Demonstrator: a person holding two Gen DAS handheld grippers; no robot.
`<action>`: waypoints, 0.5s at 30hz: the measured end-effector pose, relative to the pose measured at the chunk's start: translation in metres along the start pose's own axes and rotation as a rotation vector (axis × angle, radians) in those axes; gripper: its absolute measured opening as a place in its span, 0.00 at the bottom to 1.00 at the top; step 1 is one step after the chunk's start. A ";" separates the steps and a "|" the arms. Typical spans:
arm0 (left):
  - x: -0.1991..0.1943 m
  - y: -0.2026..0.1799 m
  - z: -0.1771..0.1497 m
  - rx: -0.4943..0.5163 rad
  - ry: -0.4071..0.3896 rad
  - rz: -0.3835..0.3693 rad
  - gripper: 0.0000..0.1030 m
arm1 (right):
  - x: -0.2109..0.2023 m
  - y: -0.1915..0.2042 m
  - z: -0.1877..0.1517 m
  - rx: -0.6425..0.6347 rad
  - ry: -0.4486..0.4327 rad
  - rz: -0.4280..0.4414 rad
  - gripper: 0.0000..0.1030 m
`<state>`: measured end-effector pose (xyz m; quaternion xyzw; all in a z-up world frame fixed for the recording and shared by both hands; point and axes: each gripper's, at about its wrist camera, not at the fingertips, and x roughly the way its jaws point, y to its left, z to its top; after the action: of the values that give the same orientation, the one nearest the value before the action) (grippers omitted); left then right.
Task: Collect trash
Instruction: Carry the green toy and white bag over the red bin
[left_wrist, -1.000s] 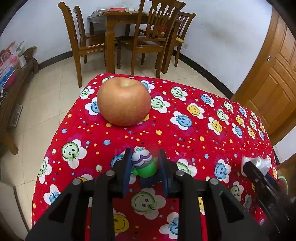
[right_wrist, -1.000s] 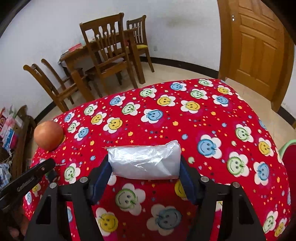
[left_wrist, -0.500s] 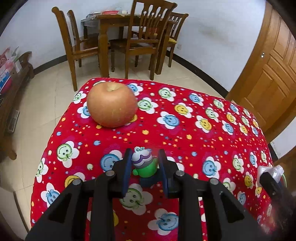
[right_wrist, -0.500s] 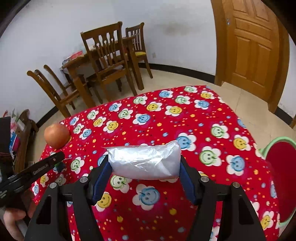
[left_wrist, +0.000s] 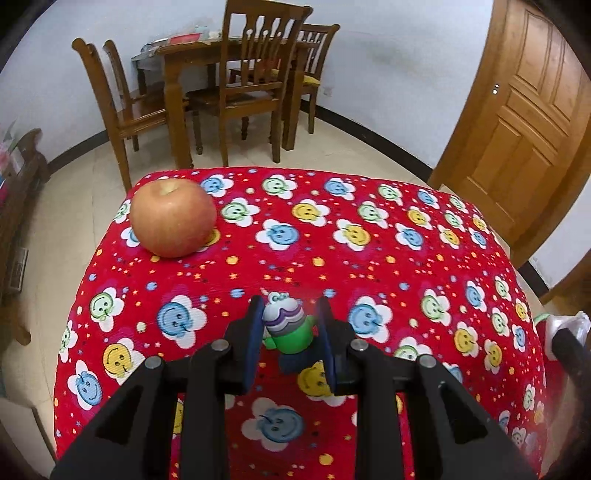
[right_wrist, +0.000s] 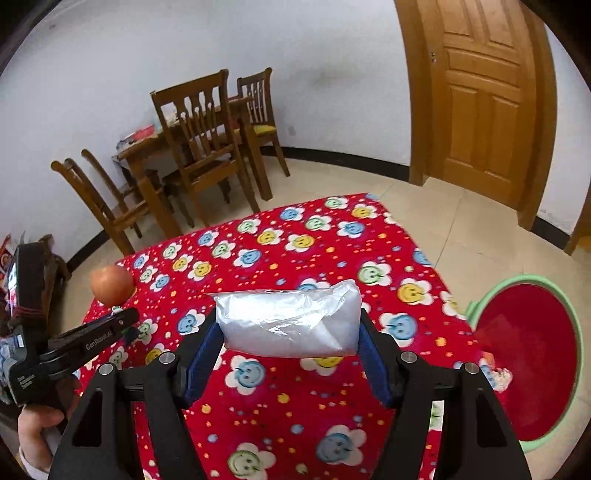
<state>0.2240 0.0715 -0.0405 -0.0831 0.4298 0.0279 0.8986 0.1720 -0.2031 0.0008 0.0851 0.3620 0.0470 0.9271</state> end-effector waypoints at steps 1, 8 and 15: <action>-0.002 -0.004 -0.001 0.007 0.000 -0.002 0.27 | -0.003 -0.003 0.000 0.002 -0.005 -0.002 0.68; -0.014 -0.026 -0.004 0.051 0.001 -0.025 0.27 | -0.020 -0.019 -0.002 0.021 -0.028 -0.008 0.68; -0.022 -0.047 -0.010 0.091 0.007 -0.048 0.27 | -0.040 -0.041 -0.008 0.051 -0.045 -0.007 0.68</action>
<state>0.2083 0.0240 -0.0235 -0.0525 0.4316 -0.0135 0.9004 0.1383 -0.2482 0.0132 0.1083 0.3423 0.0325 0.9328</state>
